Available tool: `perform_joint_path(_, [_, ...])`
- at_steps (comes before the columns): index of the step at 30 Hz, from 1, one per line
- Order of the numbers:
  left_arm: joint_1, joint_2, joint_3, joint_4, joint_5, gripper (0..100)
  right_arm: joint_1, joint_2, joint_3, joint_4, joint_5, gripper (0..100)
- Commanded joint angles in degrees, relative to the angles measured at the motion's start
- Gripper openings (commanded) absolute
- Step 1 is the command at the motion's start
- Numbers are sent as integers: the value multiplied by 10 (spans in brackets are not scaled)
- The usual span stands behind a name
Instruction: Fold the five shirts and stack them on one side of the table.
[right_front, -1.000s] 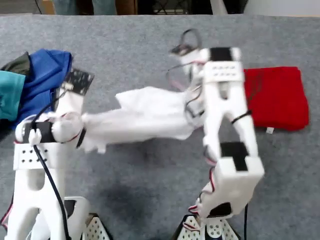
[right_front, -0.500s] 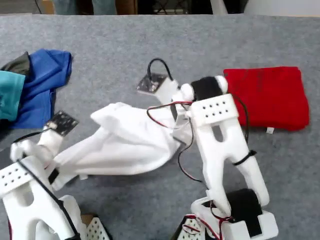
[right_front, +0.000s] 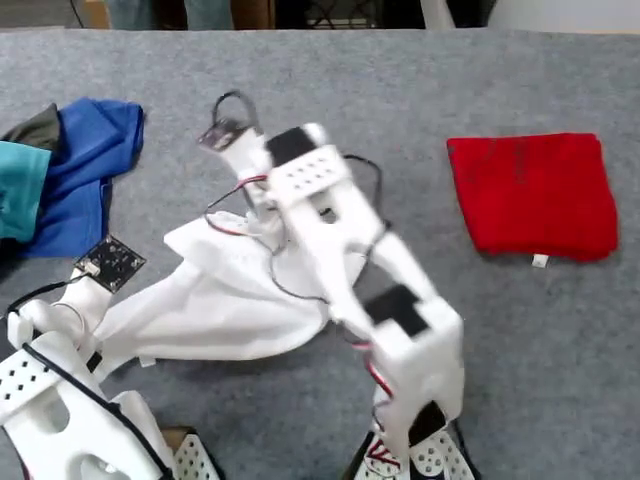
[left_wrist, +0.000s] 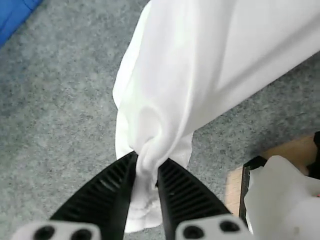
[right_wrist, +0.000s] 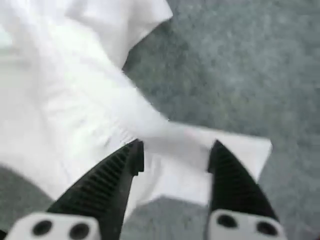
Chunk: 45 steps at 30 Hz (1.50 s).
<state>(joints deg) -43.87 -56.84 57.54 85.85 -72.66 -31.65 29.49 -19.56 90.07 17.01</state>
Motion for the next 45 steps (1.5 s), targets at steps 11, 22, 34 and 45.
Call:
perform_joint_path(11, [-4, -6, -5, -74, 135, 29, 127, 170, -245, 113, -10, 14])
perform_joint_path(22, [0, -7, -8, -117, 224, 29, 199, -49, 46, 96, 99, 38])
perform_joint_path(34, [-1, -6, -3, -120, 224, 29, 91, 4, 50, 74, 39, 358])
perform_joint_path(45, [-3, -4, -3, -120, 224, 30, 178, 19, 65, 112, 55, 17])
